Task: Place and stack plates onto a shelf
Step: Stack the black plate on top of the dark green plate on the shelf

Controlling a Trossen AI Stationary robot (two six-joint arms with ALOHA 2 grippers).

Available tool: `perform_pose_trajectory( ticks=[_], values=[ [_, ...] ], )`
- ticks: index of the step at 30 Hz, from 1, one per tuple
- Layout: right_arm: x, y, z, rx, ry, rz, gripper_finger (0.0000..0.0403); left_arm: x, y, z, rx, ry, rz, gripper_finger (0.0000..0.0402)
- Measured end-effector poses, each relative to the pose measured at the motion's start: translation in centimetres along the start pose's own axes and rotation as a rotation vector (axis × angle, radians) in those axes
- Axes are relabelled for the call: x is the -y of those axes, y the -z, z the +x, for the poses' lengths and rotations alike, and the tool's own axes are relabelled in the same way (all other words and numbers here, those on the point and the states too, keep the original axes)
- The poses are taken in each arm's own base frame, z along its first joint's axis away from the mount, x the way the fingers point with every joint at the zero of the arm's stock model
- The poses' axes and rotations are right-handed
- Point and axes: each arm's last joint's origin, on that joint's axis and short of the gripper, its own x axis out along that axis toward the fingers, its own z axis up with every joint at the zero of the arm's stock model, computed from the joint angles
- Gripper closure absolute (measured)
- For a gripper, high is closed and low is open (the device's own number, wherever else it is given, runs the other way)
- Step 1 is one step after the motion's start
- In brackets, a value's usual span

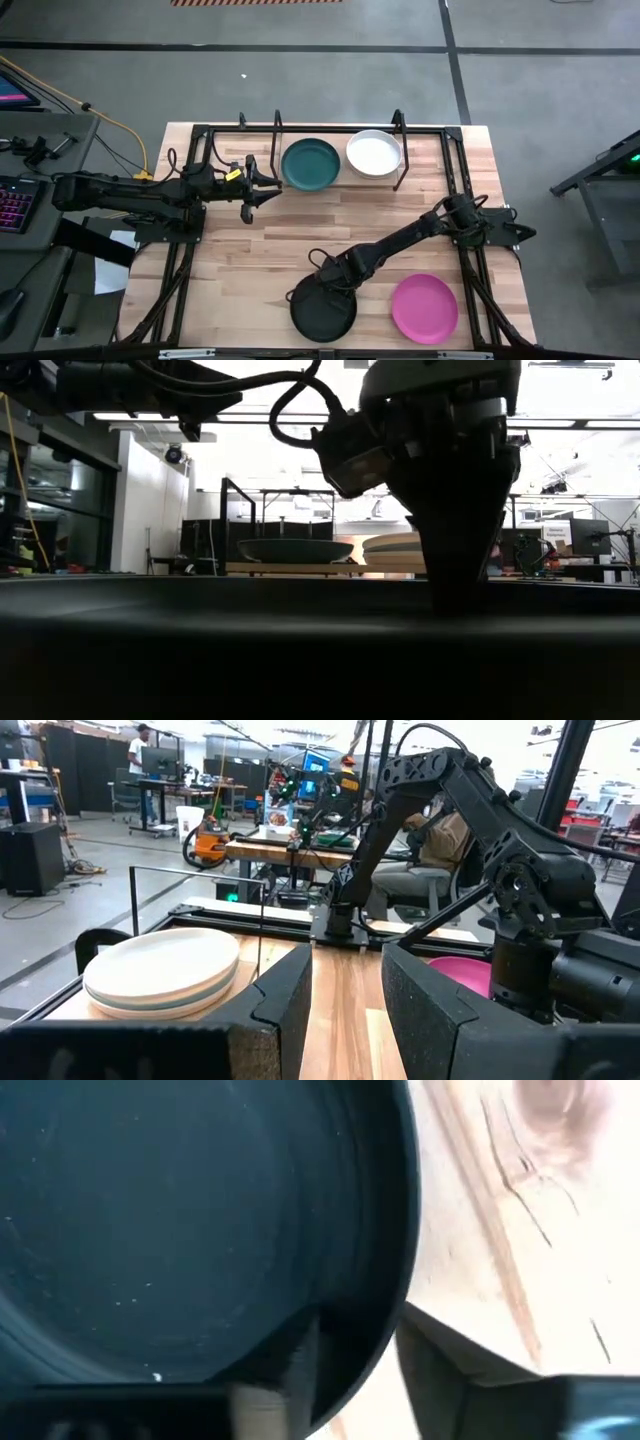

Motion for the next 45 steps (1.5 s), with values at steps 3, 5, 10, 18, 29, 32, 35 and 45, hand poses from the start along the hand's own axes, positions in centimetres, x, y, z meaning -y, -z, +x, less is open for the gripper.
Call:
perform_pose_trajectory(
  ticks=[3, 5, 10, 18, 29, 32, 35, 45],
  values=[
    [0.0, -0.1, -0.2, 0.005, -0.008, -0.061, 0.0367, 0.0, 0.0, 0.0, 0.001, 0.000, 0.000, 0.0289],
    [0.1, -0.3, -0.5, 0.011, -0.016, -0.102, 0.0390, 0.0, 0.0, 0.0, 0.004, 0.001, 0.000, 0.0289],
    [1.5, -1.1, -1.9, -0.005, -0.007, -0.167, 0.0399, 0.0, -0.2, 0.0, 0.015, 0.004, 0.001, 0.0289],
    [5.7, -2.6, -8.1, 0.099, 0.121, -0.176, 0.0403, 0.0, -0.2, 0.0, 0.015, 0.004, -0.002, 0.0289],
    [14.8, -4.6, -19.2, 0.463, 0.258, 0.058, 0.0403, 0.0, -0.1, 0.0, 0.013, 0.004, -0.033, 0.0289],
    [17.3, -5.1, -21.4, 0.567, 0.290, 0.134, 0.0403, 0.0, -0.1, 0.0, 0.013, 0.005, -0.033, 0.0289],
    [20.1, -6.4, -22.7, 0.664, 0.301, 0.219, 0.0403, 0.0, -0.1, 0.0, 0.014, 0.005, -0.034, 0.0289],
    [27.8, -9.9, -22.3, 0.705, 0.233, 0.430, 0.0403, 0.0, -0.1, 0.0, 0.014, 0.004, -0.033, 0.0289]
  ],
)
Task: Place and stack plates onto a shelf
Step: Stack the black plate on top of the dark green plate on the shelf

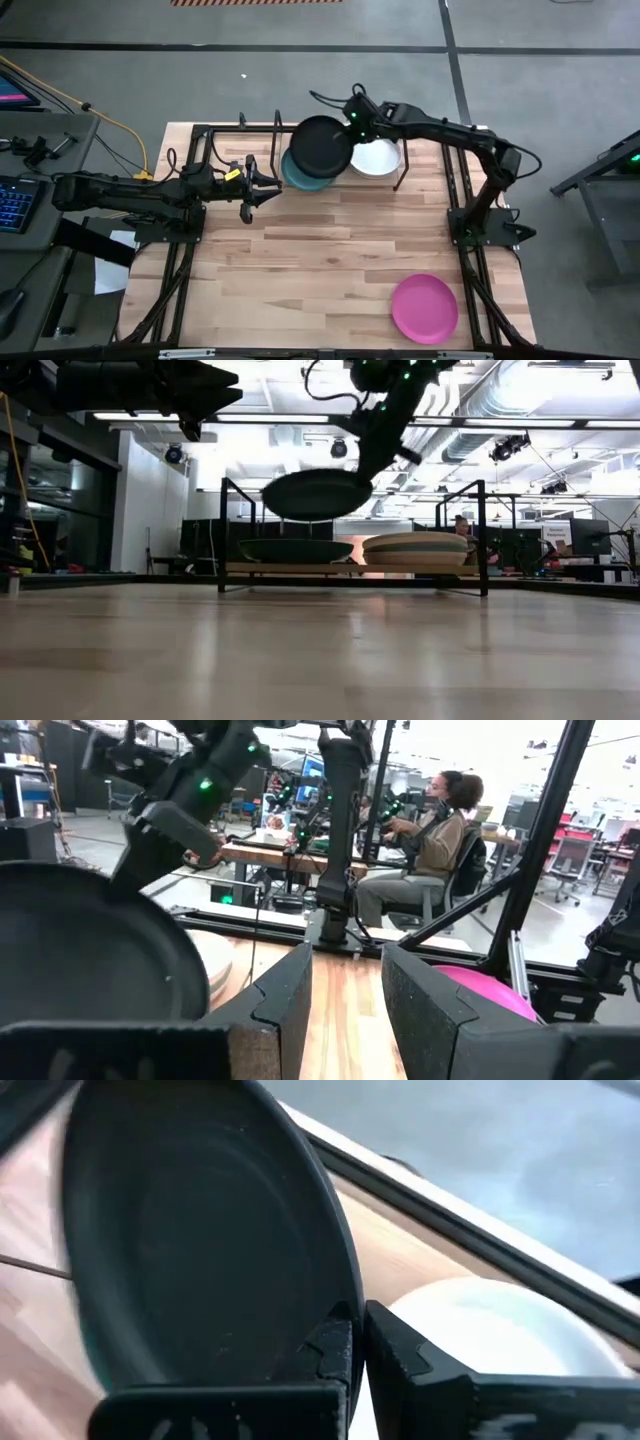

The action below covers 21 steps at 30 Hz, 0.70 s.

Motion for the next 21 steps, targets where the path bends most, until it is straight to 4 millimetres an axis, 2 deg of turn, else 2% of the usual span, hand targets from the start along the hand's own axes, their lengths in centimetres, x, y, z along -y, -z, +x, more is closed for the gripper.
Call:
perform_pose_trajectory(
  ticks=[6, 10, 21],
  values=[
    [-0.2, 0.5, 3.5, -0.085, -0.016, -0.002, 0.0403, 0.0, -0.1, 0.0, 0.008, 0.001, 0.001, 0.0289],
    [-0.6, 0.6, 5.1, -0.101, -0.065, -0.001, 0.0403, 0.0, -0.1, 0.0, 0.008, 0.001, 0.001, 0.0289],
    [-0.7, 0.3, 5.5, -0.077, -0.091, 0.020, 0.0402, 0.0, -0.1, 0.0, 0.008, 0.001, 0.001, 0.0289]
  ],
)
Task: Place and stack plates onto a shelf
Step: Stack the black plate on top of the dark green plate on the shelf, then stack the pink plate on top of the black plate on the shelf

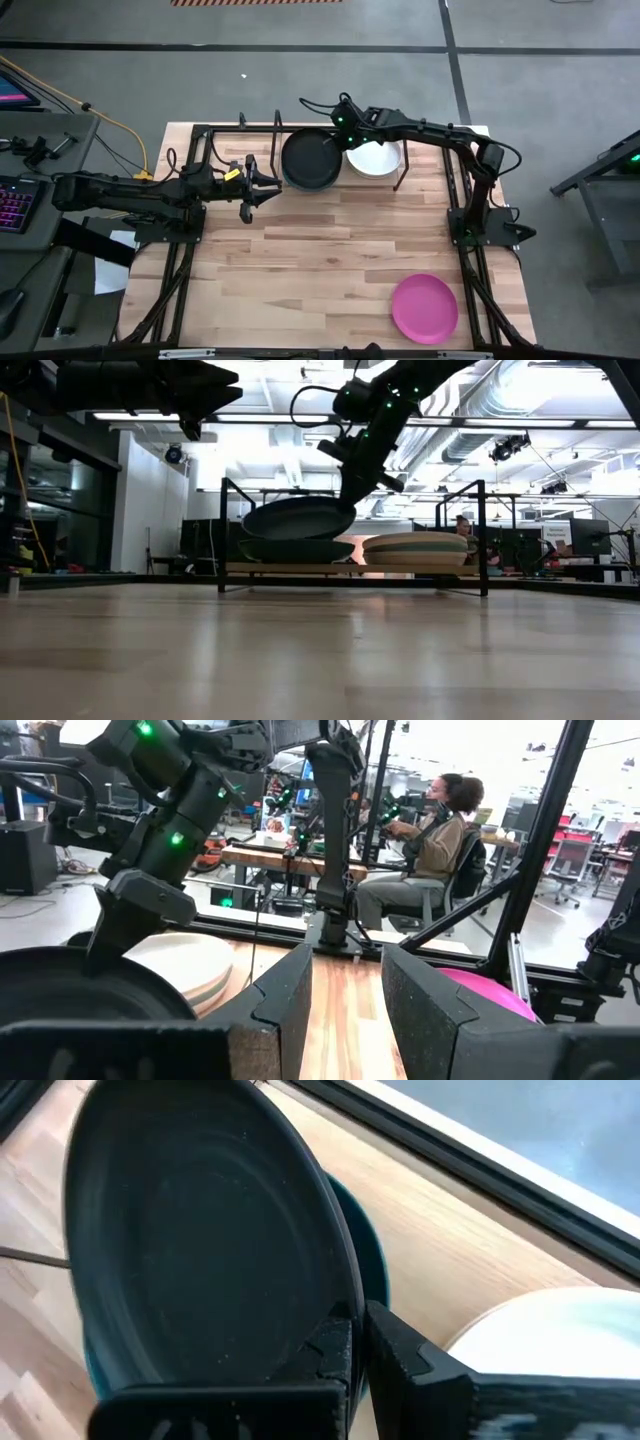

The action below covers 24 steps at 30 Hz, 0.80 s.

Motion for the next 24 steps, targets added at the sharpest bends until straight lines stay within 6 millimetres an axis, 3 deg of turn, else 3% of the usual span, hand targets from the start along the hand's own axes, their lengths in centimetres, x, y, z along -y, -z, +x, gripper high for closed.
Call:
perform_pose_trajectory(
  ticks=[7, 18, 24],
  values=[
    [-0.17, 0.08, -0.01, -0.027, -0.052, 0.013, 0.0389, 0.00, 0.01, 0.01, -0.001, 0.000, 0.000, 0.0289],
    [-0.18, 0.11, -0.01, -0.030, -0.055, -0.011, 0.0255, 0.00, 0.01, 0.01, -0.001, 0.000, 0.003, 0.0289],
    [-0.23, 0.21, -0.04, -0.036, -0.056, -0.078, 0.0220, 0.00, 0.01, 0.00, -0.001, 0.000, 0.002, 0.0289]
  ],
)
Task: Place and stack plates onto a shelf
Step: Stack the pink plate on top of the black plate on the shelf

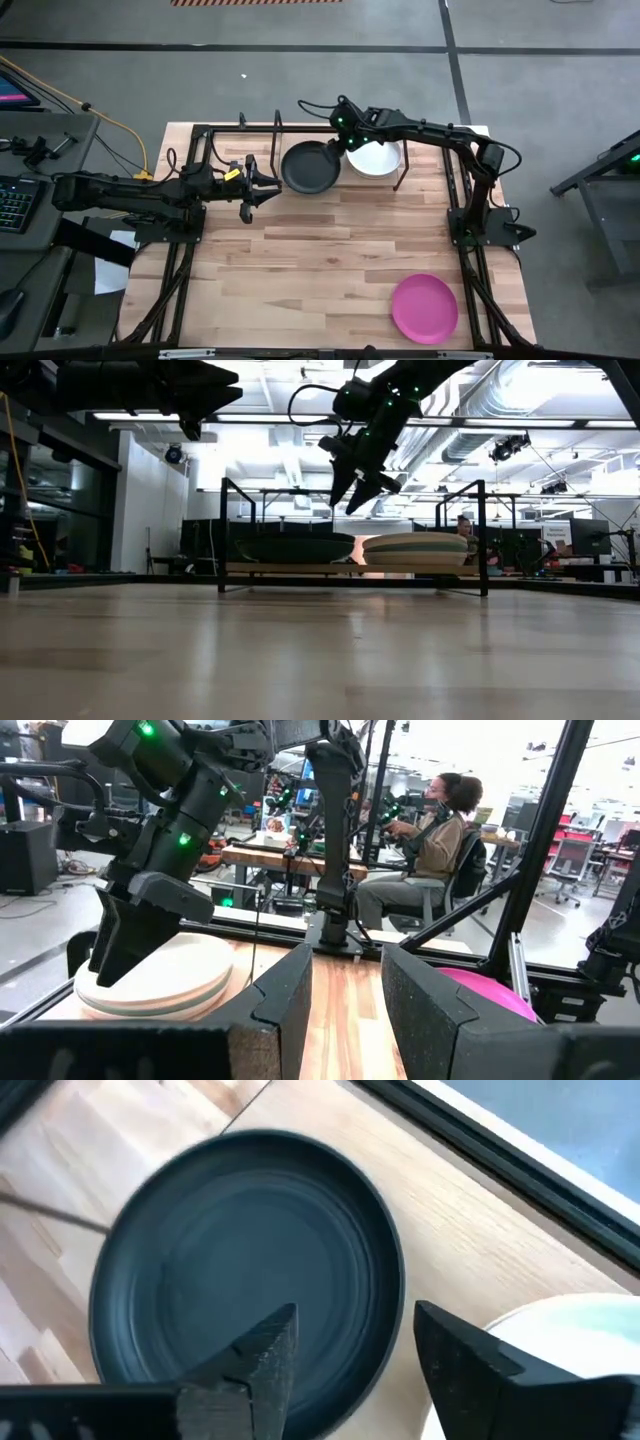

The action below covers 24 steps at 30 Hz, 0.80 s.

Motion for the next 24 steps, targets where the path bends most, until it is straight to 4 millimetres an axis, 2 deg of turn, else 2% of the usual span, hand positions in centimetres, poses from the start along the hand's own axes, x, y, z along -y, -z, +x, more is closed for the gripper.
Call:
perform_pose_trajectory(
  ticks=[3, 7, 12, 18, 21, 24],
  values=[
    [-0.6, 0.8, 0.0, -0.050, 0.000, -0.069, 0.0217, 0.0, 0.0, 0.0, 0.000, 0.000, 0.000, 0.0289],
    [-3.2, 3.4, -0.3, -0.185, 0.004, -0.197, 0.0217, 0.0, 0.0, 0.0, -0.001, 0.000, -0.001, 0.0289],
    [-8.2, 8.3, -1.4, -0.341, 0.018, -0.397, 0.0217, 0.0, 0.1, 0.0, -0.013, -0.002, -0.004, 0.0289],
    [-13.9, 15.6, -4.2, -0.490, 0.028, -0.610, 0.0217, 0.0, 0.2, 0.0, -0.018, -0.003, -0.010, 0.0288],
    [-14.6, 19.6, -5.7, -0.570, 0.148, -0.664, 0.0217, 0.0, 0.2, 0.0, -0.019, -0.003, -0.022, 0.0288],
    [-13.2, 23.8, -6.4, -0.642, 0.236, -0.633, 0.0217, 0.0, 0.2, 0.0, -0.019, -0.003, -0.022, 0.0288]
  ],
)
